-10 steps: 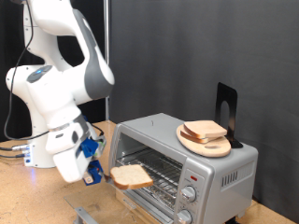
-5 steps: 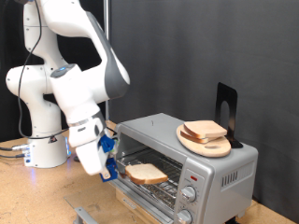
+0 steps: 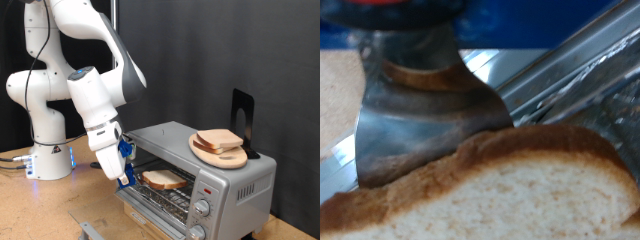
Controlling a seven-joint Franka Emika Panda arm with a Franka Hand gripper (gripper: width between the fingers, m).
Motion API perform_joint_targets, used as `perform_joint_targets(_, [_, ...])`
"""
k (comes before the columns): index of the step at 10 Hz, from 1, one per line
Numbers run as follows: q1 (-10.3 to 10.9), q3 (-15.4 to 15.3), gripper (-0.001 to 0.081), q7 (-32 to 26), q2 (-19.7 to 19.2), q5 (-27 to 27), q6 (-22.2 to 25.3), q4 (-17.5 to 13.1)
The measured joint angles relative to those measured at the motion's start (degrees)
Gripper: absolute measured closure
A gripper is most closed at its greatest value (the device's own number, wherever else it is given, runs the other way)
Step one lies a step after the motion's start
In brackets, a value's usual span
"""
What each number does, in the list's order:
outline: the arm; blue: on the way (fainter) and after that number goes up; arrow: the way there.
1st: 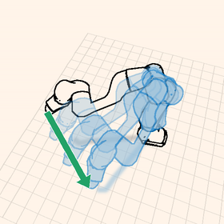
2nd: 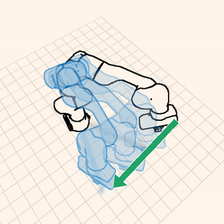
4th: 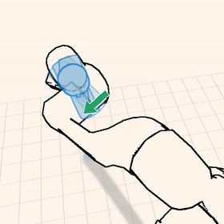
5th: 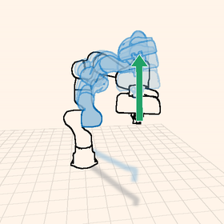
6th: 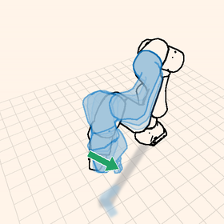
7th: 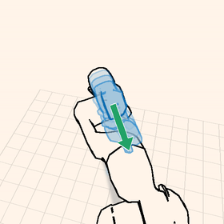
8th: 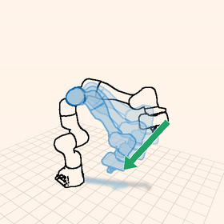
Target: Make a piece of toast with the oven
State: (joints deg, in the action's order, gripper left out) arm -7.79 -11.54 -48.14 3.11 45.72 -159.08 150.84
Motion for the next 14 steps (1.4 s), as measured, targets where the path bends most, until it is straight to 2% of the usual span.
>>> perform_joint_targets(4, [-0.9,1.0,0.0419,-4.9,0.7,-0.3,-2.5,5.7])
perform_joint_targets(6, [-1.5,1.7,0.0419,-6.4,1.1,0.5,-2.8,6.9])
perform_joint_targets(10, [-2.1,2.6,0.0419,-5.8,2.4,1.0,-0.7,7.2])
perform_joint_targets(14, [-2.3,2.6,0.0419,1.0,4.5,-2.7,2.6,6.1])
